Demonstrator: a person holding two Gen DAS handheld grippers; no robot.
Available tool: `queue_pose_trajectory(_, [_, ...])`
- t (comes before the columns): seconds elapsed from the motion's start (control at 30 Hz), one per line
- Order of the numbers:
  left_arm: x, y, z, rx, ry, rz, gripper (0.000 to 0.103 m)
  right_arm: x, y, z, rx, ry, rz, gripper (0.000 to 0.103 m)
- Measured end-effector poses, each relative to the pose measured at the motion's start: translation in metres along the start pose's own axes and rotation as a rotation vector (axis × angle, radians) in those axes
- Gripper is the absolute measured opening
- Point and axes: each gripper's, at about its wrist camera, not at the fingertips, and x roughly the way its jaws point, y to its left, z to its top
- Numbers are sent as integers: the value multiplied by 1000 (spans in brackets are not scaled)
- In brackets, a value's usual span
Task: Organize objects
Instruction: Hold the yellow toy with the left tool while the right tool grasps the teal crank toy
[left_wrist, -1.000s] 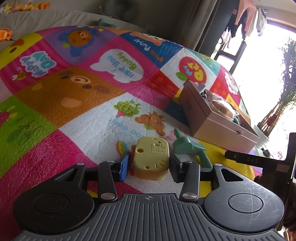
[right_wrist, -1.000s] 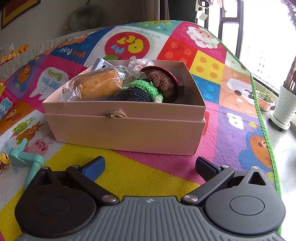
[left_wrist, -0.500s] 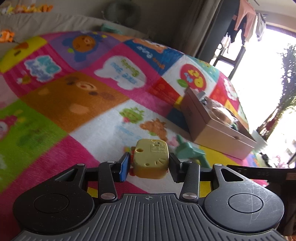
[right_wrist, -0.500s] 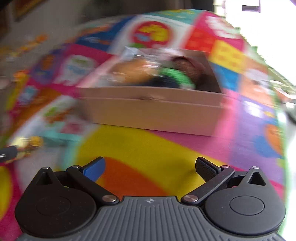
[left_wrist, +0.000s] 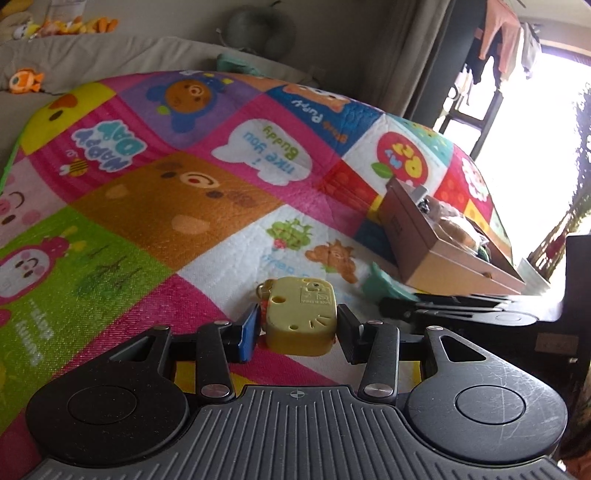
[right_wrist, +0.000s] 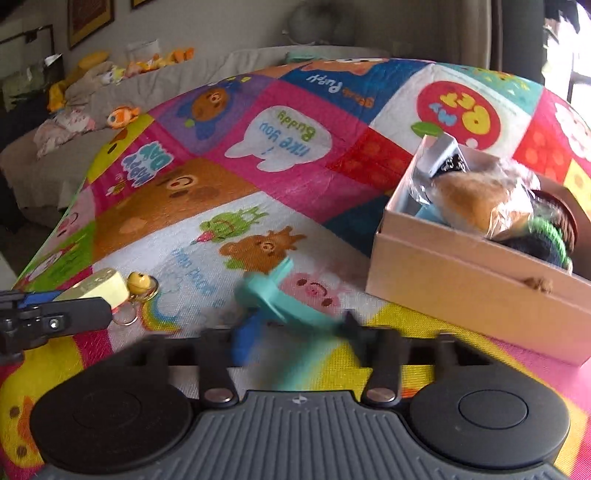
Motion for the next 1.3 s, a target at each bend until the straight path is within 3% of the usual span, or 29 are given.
queue_pose_trajectory(0.1, [-2,-8,0,28,6,-15,48,-24,-13,-5,-7,-36,25,23])
queue_pose_trajectory(0.17, [-2,-15,0,44,11,-20,48,-42,-22,-10,-20,-67,11,4])
queue_pose_trajectory(0.43, [-1,-45,1,93,30,-61,48,-92,-69,-37,-3,-110,-74,4])
queue_pose_trajectory(0.53, [2,-51,0,112,42,-72,48,-91,-73,-44,1,-83,-46,14])
queue_pose_trajectory(0.6, [3,-52,-2,109,47,-74,48,-85,-70,-43,18,-67,4,27])
queue_pose_trajectory(0.67, [4,-50,-4,104,50,-72,48,-75,-62,-37,31,-56,42,52])
queue_pose_trajectory(0.73, [5,-47,-4,94,48,-66,48,-63,-53,-29,49,-48,73,59])
queue_pose_trajectory(0.9, [5,-39,-4,71,42,-77,48,-23,-31,-6,62,-3,91,59])
queue_pose_trajectory(1.03, [0,-33,-6,66,32,-84,48,-20,-24,-20,-95,9,-63,60])
queue_pose_trajectory(1.2, [2,-28,-5,32,22,-89,48,-51,-59,-47,-206,-41,-313,61])
queue_pose_trajectory(1.3, [7,-30,-7,35,35,-113,48,-73,-81,-49,-109,-60,-181,70])
